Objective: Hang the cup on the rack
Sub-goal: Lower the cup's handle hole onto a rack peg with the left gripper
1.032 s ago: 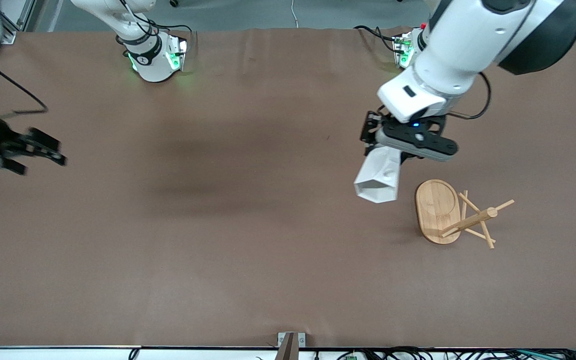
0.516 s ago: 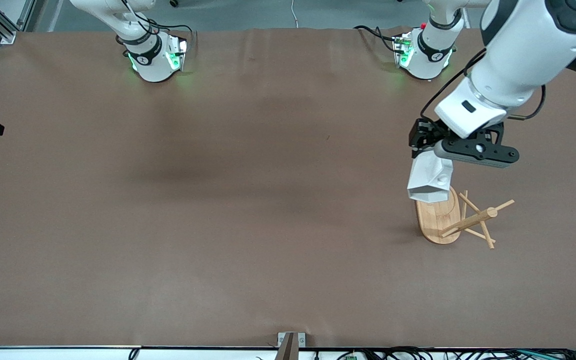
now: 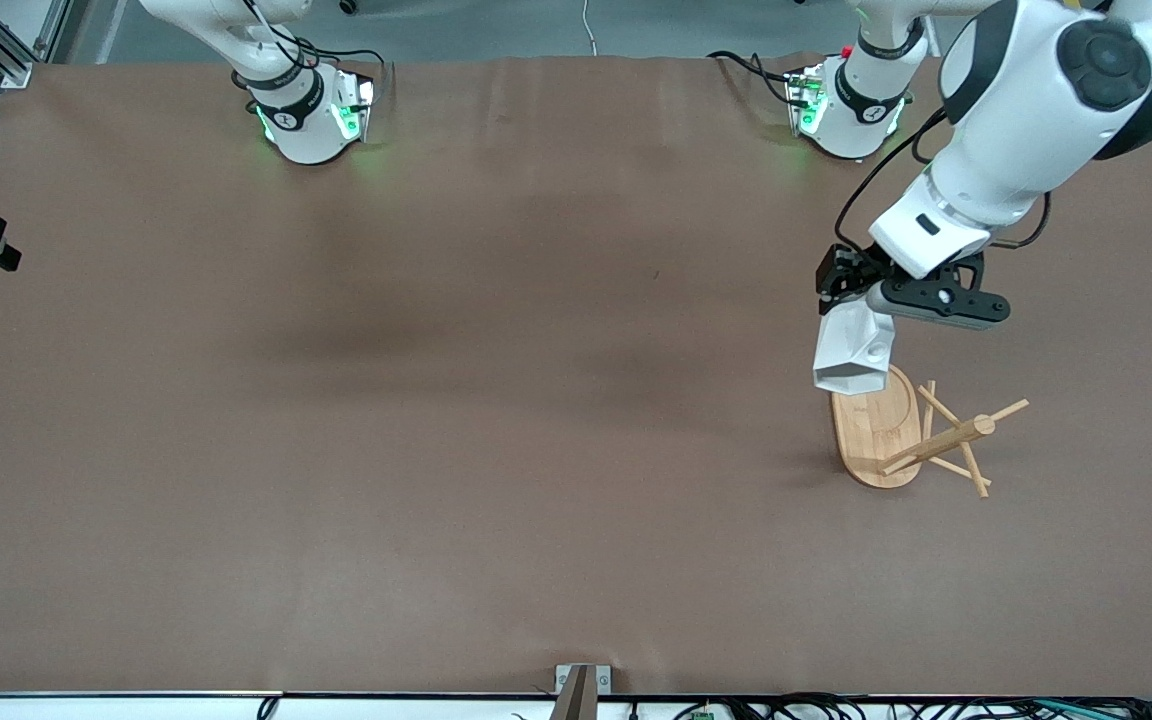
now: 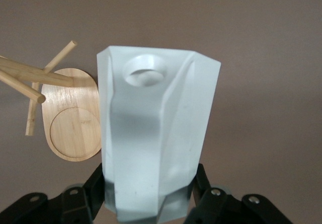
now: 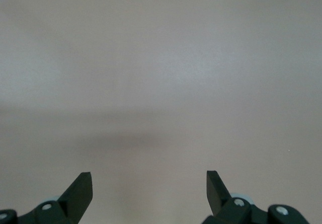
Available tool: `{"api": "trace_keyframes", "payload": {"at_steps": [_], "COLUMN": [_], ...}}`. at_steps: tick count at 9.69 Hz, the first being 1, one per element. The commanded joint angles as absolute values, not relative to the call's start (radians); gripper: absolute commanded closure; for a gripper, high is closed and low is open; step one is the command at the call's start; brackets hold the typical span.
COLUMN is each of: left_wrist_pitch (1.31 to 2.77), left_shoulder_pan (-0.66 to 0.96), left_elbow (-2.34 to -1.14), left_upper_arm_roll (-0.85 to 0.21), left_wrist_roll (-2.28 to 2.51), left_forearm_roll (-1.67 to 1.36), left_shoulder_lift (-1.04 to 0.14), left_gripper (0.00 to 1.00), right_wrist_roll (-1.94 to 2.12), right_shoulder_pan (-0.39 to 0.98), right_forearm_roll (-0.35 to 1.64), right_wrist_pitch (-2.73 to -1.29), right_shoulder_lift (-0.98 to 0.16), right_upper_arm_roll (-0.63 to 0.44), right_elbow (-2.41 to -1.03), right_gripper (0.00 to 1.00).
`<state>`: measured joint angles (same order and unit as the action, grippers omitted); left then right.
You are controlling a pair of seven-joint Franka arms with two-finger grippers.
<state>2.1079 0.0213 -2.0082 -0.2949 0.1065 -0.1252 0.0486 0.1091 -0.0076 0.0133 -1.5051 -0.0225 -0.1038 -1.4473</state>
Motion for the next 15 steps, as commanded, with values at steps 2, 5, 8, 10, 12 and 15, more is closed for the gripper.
{"api": "trace_keyframes", "payload": {"at_steps": [2,5,8,10,12,15], "left_wrist_pitch": [2.2,2.22,2.238,2.241,2.241,2.241], "left_shoulder_pan": [0.038,0.047,0.055,0.057,0.054,0.054], "left_elbow": [-2.144,-2.138,-2.132,-2.119,-2.109,-2.108], "left_upper_arm_roll": [-0.264,-0.217,-0.18,-0.172,-0.158,-0.141], "left_wrist_roll": [-0.023,-0.104,-0.198,-0.206,-0.241,-0.267], "left_forearm_roll": [-0.144,-0.144,-0.144,-0.146,-0.147,-0.147], "left_shoulder_lift": [0.023,-0.02,-0.052,-0.061,-0.061,-0.061], "left_gripper": [0.99,0.99,0.99,0.99,0.99,0.99], "right_wrist_roll": [0.086,0.086,0.087,0.089,0.086,0.072], "right_shoulder_pan": [-0.003,-0.005,-0.006,-0.005,-0.003,-0.002], "right_forearm_roll": [-0.008,-0.008,-0.008,-0.009,-0.009,-0.008], "right_wrist_pitch": [-1.548,-1.62,-1.618,-1.611,-1.609,-1.609], "right_shoulder_lift": [0.018,0.122,0.117,0.115,0.112,0.1], "right_upper_arm_roll": [-0.092,-0.091,-0.092,-0.092,-0.092,-0.091], "right_elbow": [-1.517,-1.667,-1.66,-1.632,-1.621,-1.591], "right_gripper": [0.0,0.0,0.0,0.0,0.0,0.0]}}
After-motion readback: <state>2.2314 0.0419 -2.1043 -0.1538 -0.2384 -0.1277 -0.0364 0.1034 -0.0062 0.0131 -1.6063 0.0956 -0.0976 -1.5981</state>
